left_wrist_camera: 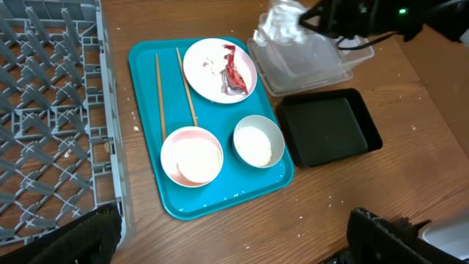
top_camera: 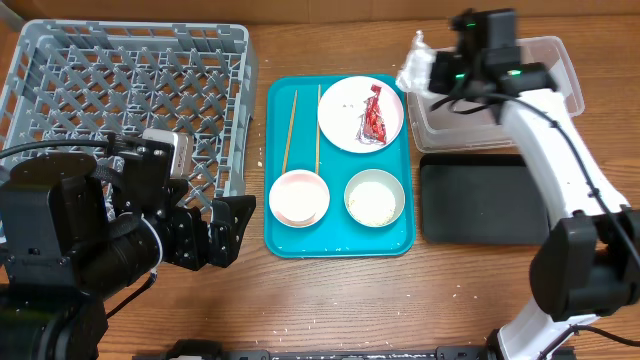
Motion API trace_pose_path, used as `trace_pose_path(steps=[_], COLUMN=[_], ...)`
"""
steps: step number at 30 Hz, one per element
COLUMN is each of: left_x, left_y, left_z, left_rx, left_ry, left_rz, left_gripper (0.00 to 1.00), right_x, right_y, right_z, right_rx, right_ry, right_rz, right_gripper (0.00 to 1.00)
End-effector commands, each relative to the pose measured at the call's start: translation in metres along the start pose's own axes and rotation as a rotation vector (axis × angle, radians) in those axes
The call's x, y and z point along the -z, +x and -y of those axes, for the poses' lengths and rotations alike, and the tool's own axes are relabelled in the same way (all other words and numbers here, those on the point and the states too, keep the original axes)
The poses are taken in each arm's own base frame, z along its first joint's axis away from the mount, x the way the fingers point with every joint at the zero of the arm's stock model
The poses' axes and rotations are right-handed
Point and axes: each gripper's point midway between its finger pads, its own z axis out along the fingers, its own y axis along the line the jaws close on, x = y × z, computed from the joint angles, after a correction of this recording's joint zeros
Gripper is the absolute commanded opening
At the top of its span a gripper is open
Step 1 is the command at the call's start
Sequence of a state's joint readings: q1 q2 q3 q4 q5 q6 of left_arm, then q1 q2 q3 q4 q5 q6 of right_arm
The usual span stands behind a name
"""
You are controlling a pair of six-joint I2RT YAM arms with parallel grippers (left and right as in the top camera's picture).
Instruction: Sort waste into correct bins and load items into the dishwasher
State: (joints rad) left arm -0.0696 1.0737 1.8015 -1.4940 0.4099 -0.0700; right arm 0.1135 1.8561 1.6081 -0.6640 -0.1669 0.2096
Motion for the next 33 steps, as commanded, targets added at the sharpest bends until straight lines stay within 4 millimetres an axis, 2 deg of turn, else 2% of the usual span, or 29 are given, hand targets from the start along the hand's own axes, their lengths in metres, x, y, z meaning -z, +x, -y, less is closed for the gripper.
trace_pose_path(steps=[1, 2, 3, 4, 5, 6, 9, 12, 15, 17, 19, 20, 23, 24, 30, 33], left_x=[0.002, 0.002, 0.002, 0.002, 0.002, 0.002, 0.002, 0.002, 0.002, 0.002, 0.002, 0.002, 0.002, 0.002, 0.002, 0.002], left_y=[-0.002, -0.002, -0.002, -0.002, -0.002, -0.002, -0.002, -0.002, -0.002, -0.002, -0.002, -0.002, -0.002, -0.002, -0.002, -0.002], left_z=[-0.001, -0.001, -0.001, -0.001, -0.001, -0.001, -0.001, -0.001, -0.001, -0.001, -0.001, -0.001, -0.001, -0.001, -0.001, -0.001], left_rx=[-0.024, -0.024, -0.024, -0.024, -0.024, -0.024, -0.024, -0.024, -0.024, -0.024, -0.024, -0.024, -0.024, -0.024, -0.024, -0.024], left_ry=[-0.009, -0.009, -0.009, -0.008, -0.009, -0.008, -0.008, -0.009, -0.008, -0.008, -0.009, -0.008, -0.009, -0.008, -0.008, -0.009], left_rz=[0.012, 0.012, 0.012, 0.012, 0.012, 0.012, 0.012, 0.012, 0.012, 0.012, 0.012, 0.012, 0.012, 0.012, 0.012, 0.012], left_gripper=[1.0, 1.0, 1.0, 1.0, 1.0, 1.0, 1.0, 1.0, 1.0, 1.0, 1.0, 1.0, 1.0, 1.0, 1.0, 1.0], right_x=[0.01, 0.012, 0.013, 0.013, 0.014, 0.016, 0.022, 0.026, 0.024, 0.018, 0.006, -0.012, -0.045, -0.063, -0.122, -0.139], right_y=[-0.013, -0.013, -0.011, -0.008, -0.004, -0.002, 0.002, 0.009, 0.026, 0.042, 0.054, 0.064, 0.071, 0.071, 0.07, 0.073], right_z=[0.04, 0.046, 0.049, 0.046, 0.039, 0.032, 0.006, -0.029, -0.073, -0.098, -0.115, -0.126, -0.137, -0.137, -0.125, -0.112], right_rx=[-0.066, -0.078, -0.088, -0.093, -0.093, -0.086, -0.055, 0.003, 0.119, 0.201, 0.258, 0.319, 0.394, 0.419, 0.49, 0.482], right_ry=[0.058, 0.064, 0.056, 0.033, -0.01, -0.049, -0.136, -0.217, -0.291, -0.306, -0.264, -0.186, -0.086, -0.038, 0.035, 0.051], right_rz=[0.025, 0.021, 0.009, -0.007, -0.024, -0.036, -0.053, -0.068, -0.1, -0.123, -0.127, -0.108, -0.054, -0.021, 0.057, 0.046], right_gripper=[0.04, 0.1, 0.31, 0.57, 0.71, 0.76, 0.8, 0.81, 0.8, 0.8, 0.8, 0.87, 0.87, 0.87, 0.87, 0.87])
